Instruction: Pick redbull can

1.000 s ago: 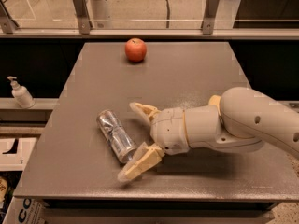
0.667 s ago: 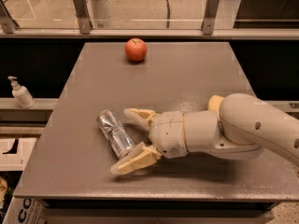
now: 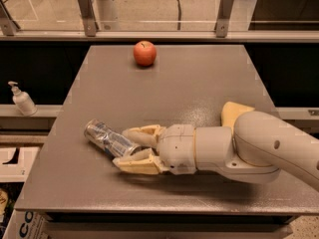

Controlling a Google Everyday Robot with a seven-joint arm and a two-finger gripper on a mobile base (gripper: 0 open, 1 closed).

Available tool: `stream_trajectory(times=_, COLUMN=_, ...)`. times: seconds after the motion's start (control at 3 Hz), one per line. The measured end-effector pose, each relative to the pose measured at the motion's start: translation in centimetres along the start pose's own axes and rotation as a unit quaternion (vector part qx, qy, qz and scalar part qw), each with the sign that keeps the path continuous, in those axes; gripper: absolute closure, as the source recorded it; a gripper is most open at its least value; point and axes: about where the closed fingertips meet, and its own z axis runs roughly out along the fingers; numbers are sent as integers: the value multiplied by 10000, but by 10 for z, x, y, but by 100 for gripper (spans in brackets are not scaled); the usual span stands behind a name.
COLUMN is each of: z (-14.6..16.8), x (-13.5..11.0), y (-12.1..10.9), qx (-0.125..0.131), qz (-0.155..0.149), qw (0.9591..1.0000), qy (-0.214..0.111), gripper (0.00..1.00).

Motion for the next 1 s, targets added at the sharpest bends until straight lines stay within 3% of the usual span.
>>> stream_trajectory(times=0.33, z=0, x=-1, y=1, qx=77, qz=58, qw=9999, qy=-62, gripper=87)
stream_trajectory(times=0.67, z=-3, x=-4, y=-1, qx=169, qz=57, qw=9998, qy=-88, gripper=100)
stream_trajectory(times=1.0, z=-12, x=-11, y=-10, qx=310, qz=-15, qw=9994, qy=-120, gripper=100)
